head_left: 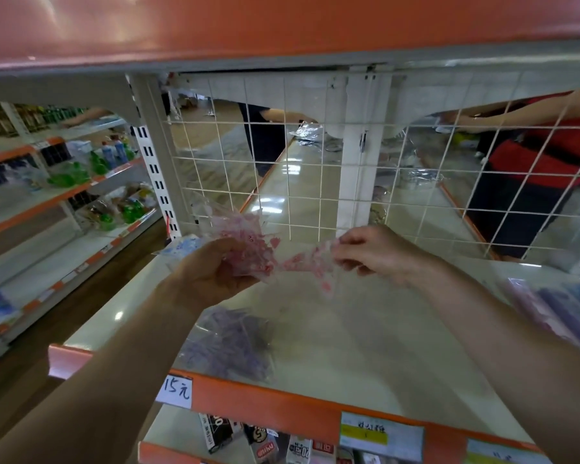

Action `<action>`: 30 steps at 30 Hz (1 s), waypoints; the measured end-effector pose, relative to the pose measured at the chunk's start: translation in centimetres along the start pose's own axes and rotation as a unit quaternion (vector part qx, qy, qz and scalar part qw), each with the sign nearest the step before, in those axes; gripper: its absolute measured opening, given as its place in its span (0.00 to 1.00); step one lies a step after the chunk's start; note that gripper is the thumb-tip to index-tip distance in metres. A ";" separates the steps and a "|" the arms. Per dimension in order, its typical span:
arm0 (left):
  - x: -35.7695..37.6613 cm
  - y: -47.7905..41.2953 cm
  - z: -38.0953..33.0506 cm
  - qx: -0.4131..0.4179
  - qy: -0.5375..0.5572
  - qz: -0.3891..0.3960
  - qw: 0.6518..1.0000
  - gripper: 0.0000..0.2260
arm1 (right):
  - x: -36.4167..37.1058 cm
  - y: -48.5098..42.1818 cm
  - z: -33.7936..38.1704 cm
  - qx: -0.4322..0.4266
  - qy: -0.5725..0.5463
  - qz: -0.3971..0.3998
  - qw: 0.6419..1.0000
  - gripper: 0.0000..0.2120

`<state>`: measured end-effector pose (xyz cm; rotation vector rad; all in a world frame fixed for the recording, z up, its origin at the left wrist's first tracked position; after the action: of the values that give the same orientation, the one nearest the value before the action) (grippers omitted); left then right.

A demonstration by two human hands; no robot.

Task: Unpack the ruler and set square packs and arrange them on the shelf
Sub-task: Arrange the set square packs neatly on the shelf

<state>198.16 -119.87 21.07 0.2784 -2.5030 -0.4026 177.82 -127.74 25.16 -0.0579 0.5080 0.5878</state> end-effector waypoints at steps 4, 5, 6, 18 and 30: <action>1.5 -0.2 1.4 -0.016 -0.027 0.011 0.999 0.11 | -1.5 0.2 0.1 -0.010 -0.245 -0.059 0.968 0.07; 2.1 -0.2 1.7 -0.021 -0.038 0.024 0.999 0.10 | -1.4 0.2 0.2 -0.010 -0.276 -0.053 0.960 0.07; 2.7 -0.2 2.0 -0.025 -0.045 0.036 0.998 0.09 | -0.9 0.2 0.5 -0.013 -0.299 -0.040 0.953 0.06; 5.2 0.0 1.7 0.012 -0.070 0.043 0.997 0.07 | 0.4 -0.7 -0.3 0.017 -0.381 -0.109 0.918 0.09; 2.9 -0.4 0.7 -0.010 -0.111 0.006 0.994 0.07 | -0.8 -0.7 4.3 -0.210 0.273 -0.123 0.931 0.11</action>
<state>195.50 -120.94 21.89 0.2214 -2.7155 -0.4761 179.53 -127.93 29.29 -0.7011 0.8925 0.4191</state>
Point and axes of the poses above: each hand's wrist, its own y-axis away from the middle knuckle, its own x-axis out of the palm, z = x × y, the point moved 8 cm from there along -y, towards the middle knuckle, and after that the axes turned 2 degrees about z, right-handed, at the moved point
